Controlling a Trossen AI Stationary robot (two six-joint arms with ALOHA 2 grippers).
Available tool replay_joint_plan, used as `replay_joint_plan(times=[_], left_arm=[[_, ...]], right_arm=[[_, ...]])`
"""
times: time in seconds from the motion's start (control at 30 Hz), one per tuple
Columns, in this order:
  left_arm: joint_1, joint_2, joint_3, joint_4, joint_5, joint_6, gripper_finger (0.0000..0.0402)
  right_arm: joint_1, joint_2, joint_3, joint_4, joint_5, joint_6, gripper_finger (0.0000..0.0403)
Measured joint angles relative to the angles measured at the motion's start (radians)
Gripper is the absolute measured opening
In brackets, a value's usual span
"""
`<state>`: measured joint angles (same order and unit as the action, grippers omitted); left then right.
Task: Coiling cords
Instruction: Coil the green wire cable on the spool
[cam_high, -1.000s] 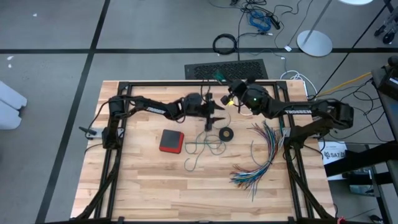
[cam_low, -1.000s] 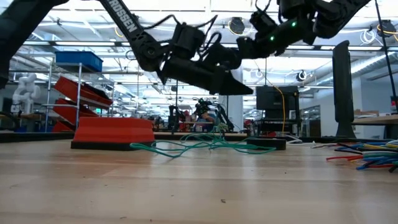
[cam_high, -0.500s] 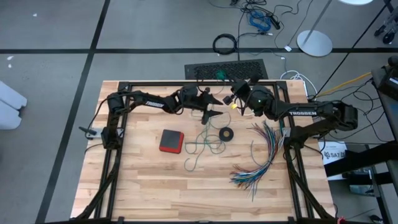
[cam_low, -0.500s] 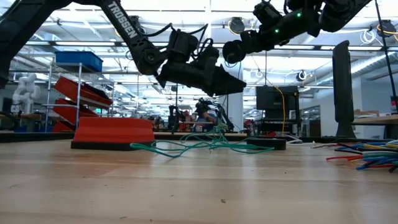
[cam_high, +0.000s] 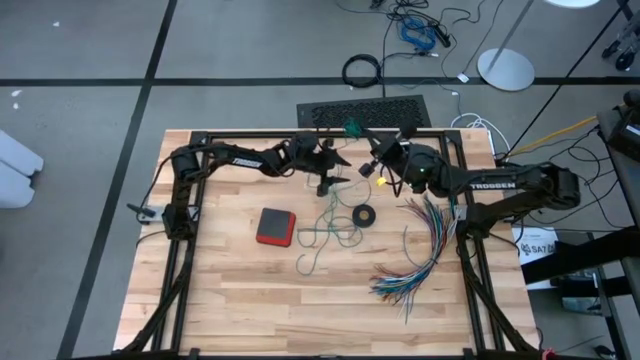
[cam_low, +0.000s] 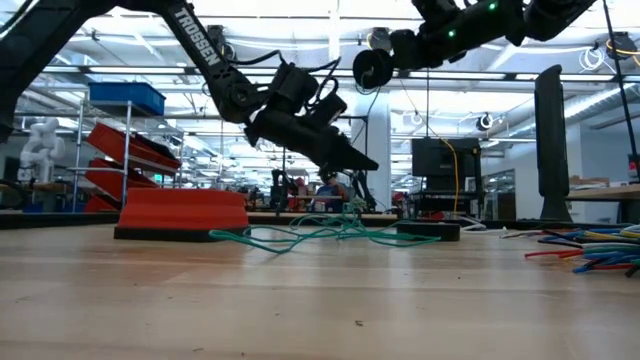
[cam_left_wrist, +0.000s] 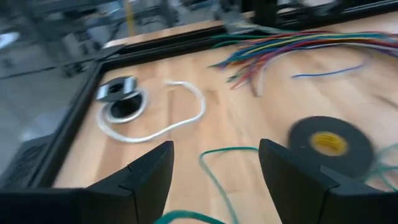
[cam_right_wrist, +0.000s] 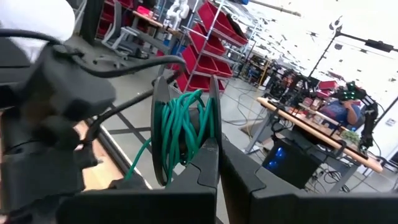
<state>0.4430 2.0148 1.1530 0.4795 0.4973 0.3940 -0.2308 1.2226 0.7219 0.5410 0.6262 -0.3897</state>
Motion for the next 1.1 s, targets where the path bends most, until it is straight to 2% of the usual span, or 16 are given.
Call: replay_joint_plan(times=[0.13, 0.27, 0.4, 0.63, 0.83, 1.1], left_arm=[[0.026, 0.0, 0.0, -0.014, 0.102, 0.023, 0.0245], [0.062, 0.0, 0.0, -0.09, 0.36, 0.082, 0.0244], [0.076, 0.0, 0.0, -0.109, 0.508, 0.048, 0.0244], [0.049, -0.003, 0.0, -0.042, 0.522, 0.044, 0.0244], [0.032, -0.004, 0.0, -0.064, 0.526, 0.083, 0.0244], [-0.004, -0.01, 0.0, 0.057, 0.725, -0.048, 0.0244]], right_arm=[[0.014, -0.009, 0.0, -0.024, 0.0, 0.001, 0.0], [0.026, -0.01, 0.0, -0.046, 0.0, 0.003, 0.0], [0.026, -0.01, 0.0, -0.073, 0.0, 0.01, 0.0], [0.026, -0.01, 0.0, -0.079, 0.0, 0.019, 0.0], [0.036, -0.019, 0.0, -0.072, -0.004, 0.007, 0.0], [0.027, -0.023, 0.0, -0.049, -0.003, -0.011, 0.0]])
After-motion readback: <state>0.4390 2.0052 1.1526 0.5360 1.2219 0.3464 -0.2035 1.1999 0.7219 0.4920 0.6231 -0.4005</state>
